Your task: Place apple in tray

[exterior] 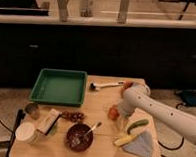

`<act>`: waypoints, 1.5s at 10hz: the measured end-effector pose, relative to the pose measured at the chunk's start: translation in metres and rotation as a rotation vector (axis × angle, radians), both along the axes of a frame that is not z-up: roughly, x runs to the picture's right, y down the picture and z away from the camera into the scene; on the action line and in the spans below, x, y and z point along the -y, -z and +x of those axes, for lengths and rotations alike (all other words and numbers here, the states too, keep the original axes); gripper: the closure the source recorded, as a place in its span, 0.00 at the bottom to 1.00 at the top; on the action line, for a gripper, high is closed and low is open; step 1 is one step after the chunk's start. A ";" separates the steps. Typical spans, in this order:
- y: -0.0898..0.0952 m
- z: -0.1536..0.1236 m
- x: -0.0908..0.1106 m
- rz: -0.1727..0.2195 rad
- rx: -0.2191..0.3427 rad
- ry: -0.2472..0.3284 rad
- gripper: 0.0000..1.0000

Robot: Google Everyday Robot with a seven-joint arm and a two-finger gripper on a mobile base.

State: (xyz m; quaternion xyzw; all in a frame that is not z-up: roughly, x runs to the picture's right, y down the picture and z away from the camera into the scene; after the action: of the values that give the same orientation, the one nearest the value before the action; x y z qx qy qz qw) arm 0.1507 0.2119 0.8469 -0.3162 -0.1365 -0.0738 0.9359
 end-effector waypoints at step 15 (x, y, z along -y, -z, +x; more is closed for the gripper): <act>0.000 0.004 -0.003 -0.017 -0.024 -0.032 0.20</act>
State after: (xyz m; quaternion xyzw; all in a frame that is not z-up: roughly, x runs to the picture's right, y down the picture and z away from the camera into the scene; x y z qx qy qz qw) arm 0.1549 0.2151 0.8465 -0.3229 -0.1308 -0.0535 0.9358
